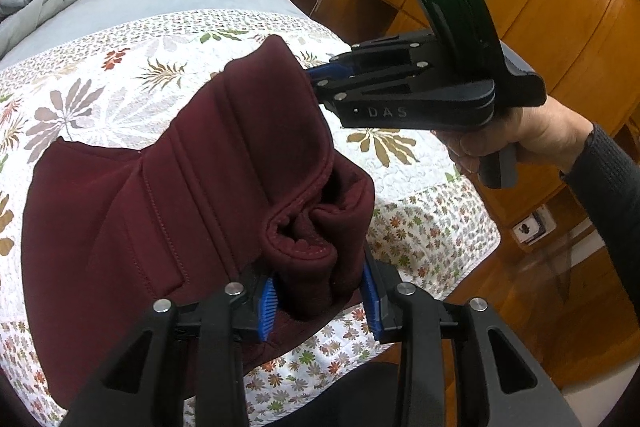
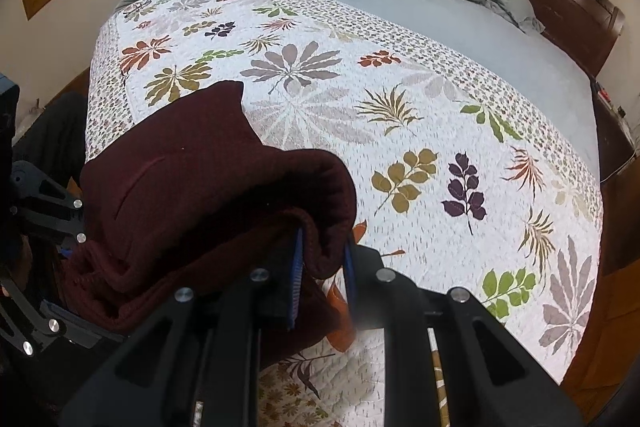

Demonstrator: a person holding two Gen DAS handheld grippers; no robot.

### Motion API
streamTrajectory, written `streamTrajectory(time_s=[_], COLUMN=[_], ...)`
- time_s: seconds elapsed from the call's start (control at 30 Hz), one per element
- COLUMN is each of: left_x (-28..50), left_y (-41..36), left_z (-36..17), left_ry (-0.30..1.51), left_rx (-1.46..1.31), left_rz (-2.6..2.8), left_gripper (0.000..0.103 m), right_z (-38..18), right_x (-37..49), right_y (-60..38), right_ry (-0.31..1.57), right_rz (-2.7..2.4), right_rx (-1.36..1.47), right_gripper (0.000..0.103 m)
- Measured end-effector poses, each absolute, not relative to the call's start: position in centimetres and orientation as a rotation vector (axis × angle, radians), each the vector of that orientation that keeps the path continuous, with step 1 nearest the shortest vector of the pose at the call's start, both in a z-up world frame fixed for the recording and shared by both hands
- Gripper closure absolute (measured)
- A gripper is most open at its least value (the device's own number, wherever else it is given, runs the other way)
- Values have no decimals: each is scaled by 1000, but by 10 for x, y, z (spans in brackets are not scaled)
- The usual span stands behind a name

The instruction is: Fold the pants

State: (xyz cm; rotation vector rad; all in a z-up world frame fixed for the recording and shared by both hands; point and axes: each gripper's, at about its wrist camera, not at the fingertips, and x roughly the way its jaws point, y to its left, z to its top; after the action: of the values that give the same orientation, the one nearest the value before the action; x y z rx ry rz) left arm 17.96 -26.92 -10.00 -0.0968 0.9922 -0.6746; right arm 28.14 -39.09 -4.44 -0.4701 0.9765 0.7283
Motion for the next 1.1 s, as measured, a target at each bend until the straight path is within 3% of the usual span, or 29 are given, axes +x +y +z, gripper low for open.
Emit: streamTrajectory(time_s=[0.4,0.77,0.97,1.03,1.07,1.1], left_x=[170,154,147,144,143,141], left_y=[-290,-314,-327,-330,-331,-331], left_z=[-117,-123,-129,-129,-129,-128], left_ry=[982,940,926,915,914,911], left_rx=[-4,153,194,212,214,211], left_rz=[-637,-541,-513,-511,-514,-521], left_gripper=[67,67,60,54,50,46], right_z=[-65,-70,-74,-76,-78,-80], right_x=[278,271,266,266,267,268], right_y=[-414,-417,-430,-436,-440,-447], right_ry=[980,940,954,978,1000,1031], right_rz=[735,739,719,689,662,616], right_rx=[-420,-560,-540,-518,-501,-457], right_gripper=[84,78,74,64,45,32])
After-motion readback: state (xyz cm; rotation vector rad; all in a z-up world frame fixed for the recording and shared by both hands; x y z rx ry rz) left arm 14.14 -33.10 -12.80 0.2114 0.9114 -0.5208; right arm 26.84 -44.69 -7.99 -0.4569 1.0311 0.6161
